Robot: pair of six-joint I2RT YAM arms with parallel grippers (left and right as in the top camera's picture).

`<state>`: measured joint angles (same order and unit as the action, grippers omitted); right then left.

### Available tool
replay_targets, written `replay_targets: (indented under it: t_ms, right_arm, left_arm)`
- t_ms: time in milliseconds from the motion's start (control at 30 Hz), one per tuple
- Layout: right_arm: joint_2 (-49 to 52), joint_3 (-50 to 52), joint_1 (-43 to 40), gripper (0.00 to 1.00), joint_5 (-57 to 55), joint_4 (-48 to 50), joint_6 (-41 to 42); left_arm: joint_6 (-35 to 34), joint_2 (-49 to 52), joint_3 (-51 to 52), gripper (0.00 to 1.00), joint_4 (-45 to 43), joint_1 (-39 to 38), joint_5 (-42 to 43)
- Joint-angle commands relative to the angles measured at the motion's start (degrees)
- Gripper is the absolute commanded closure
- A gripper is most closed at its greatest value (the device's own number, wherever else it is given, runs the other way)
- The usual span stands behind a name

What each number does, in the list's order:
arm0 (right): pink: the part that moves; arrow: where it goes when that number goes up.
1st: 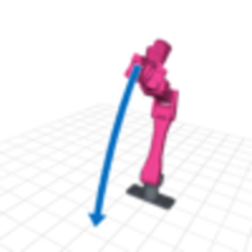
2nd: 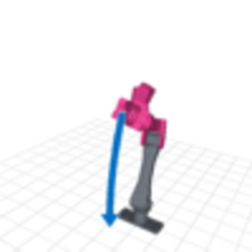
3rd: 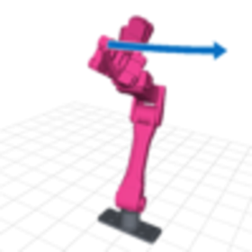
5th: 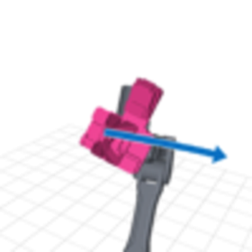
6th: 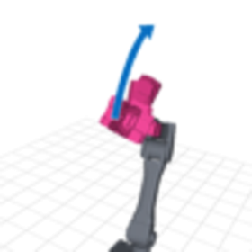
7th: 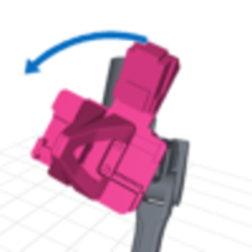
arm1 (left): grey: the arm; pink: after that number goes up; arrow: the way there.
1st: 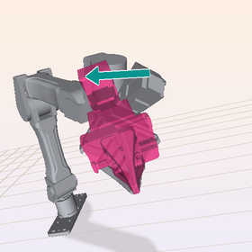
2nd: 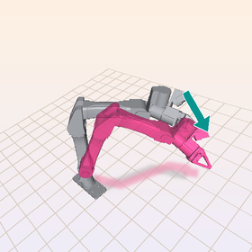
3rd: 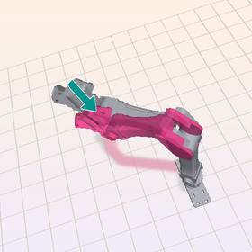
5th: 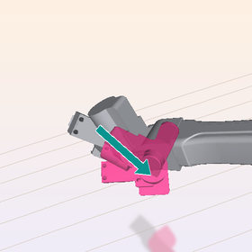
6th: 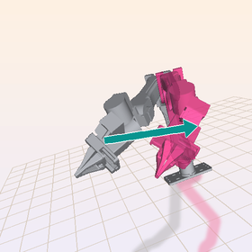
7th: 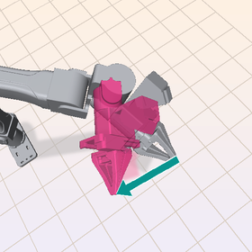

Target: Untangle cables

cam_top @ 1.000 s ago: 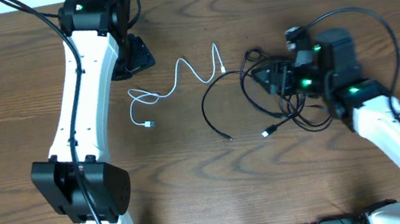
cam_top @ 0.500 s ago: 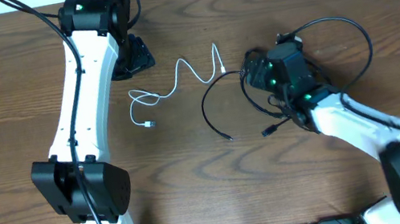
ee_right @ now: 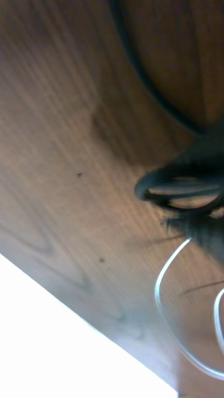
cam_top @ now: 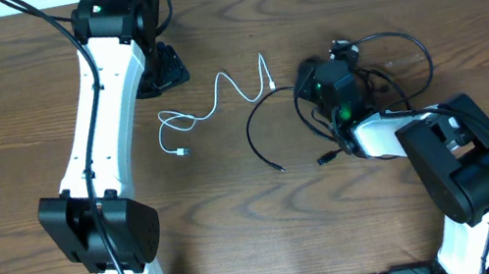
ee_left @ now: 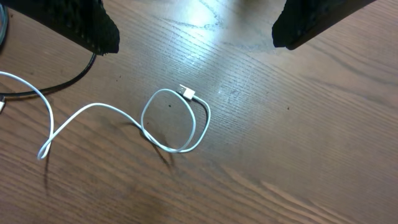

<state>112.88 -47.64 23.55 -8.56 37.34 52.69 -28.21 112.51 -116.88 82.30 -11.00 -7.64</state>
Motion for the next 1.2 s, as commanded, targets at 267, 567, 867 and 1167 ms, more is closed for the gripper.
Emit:
replay_targets:
  t_ms: [267, 567, 867, 1167]
  right_arm:
    - [-15.56, -0.44, -4.42, 0.99, 20.09, -6.71, -14.32]
    - [-41.97, -0.44, -8.28, 0.99, 37.0, -27.1, -21.18]
    - [-59.06, -0.44, -16.87, 0.99, 58.45, -30.03, -24.24]
    - [-60.63, -0.44, -19.61, 0.99, 70.2, -33.7, -19.3]
  left_arm:
    - [0.55, -0.42, -0.46, 0.14, 0.39, 0.11, -0.35]
    - [3.17, -0.42, -0.46, 0.06, -0.57, 0.11, 8.44]
    - [37.18, -0.42, -0.46, 0.06, -2.56, 0.09, 47.08]
    - [57.88, -0.42, 1.42, 0.05, -0.74, -2.08, 67.38]
